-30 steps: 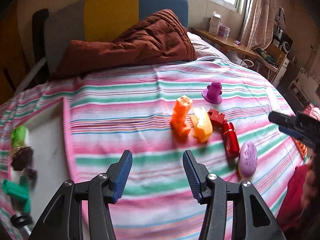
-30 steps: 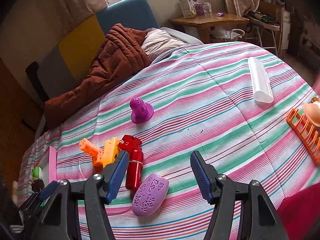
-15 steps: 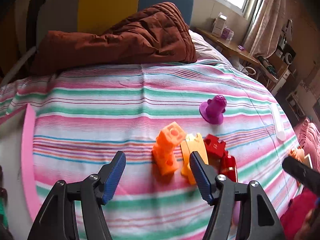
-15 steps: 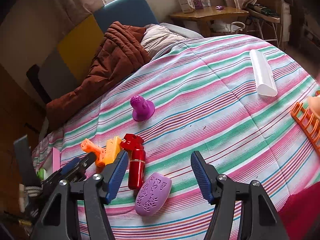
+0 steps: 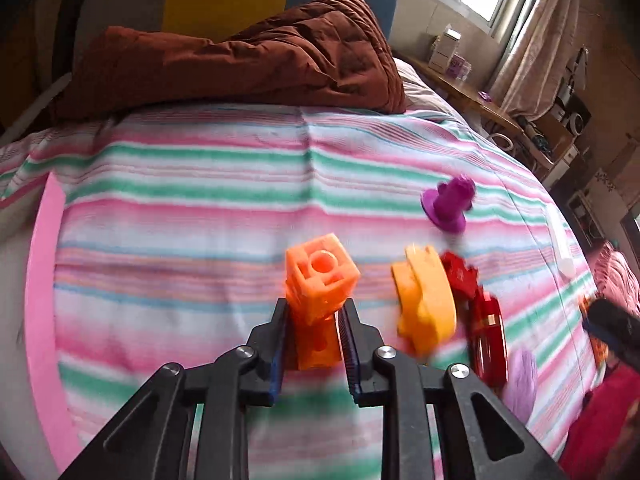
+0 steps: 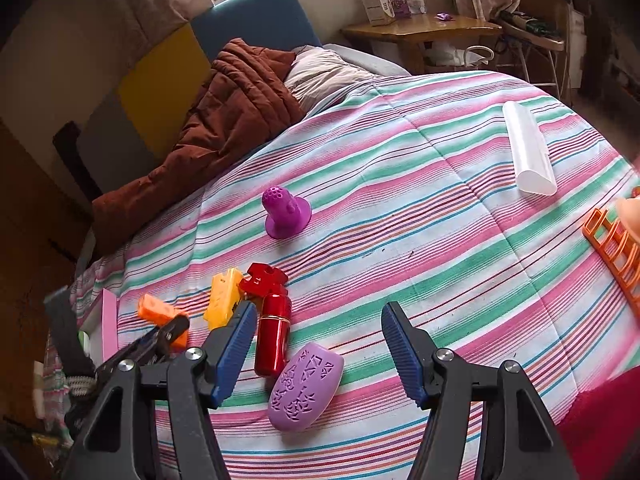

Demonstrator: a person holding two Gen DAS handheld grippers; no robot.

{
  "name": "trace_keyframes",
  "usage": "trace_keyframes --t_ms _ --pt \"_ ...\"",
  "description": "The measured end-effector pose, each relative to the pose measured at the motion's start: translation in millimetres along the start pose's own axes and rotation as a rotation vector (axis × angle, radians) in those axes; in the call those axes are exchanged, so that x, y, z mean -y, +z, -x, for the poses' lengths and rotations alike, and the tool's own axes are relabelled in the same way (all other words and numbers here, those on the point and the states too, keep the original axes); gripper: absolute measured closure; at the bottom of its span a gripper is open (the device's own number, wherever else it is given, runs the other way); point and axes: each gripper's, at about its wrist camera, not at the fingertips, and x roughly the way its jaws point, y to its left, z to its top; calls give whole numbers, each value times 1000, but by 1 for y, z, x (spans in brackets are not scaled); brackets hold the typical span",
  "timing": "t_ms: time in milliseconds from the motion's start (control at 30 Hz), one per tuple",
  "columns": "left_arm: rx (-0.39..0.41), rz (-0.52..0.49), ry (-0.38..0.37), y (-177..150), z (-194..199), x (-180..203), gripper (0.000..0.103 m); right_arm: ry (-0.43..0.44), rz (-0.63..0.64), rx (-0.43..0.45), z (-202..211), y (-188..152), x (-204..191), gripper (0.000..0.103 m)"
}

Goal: Organize rigid objects
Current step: 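Grasp the orange stacked blocks with the left tool and lift, then hold the orange blocks raised in the left tool while the right tool grasps the purple suction-cup toy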

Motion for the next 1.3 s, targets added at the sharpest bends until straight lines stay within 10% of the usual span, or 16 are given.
trace_keyframes --t_ms 633,1200,1300 --pt "69 -104 68 -56 32 -2 84 -33 76 -47 -22 -14 -13 40" --pt "111 -134 98 -62 32 3 84 -164 222 -128 -137 87 -81 40" --pt "114 -136 97 -64 34 3 84 -226 251 -200 -164 86 -80 71"
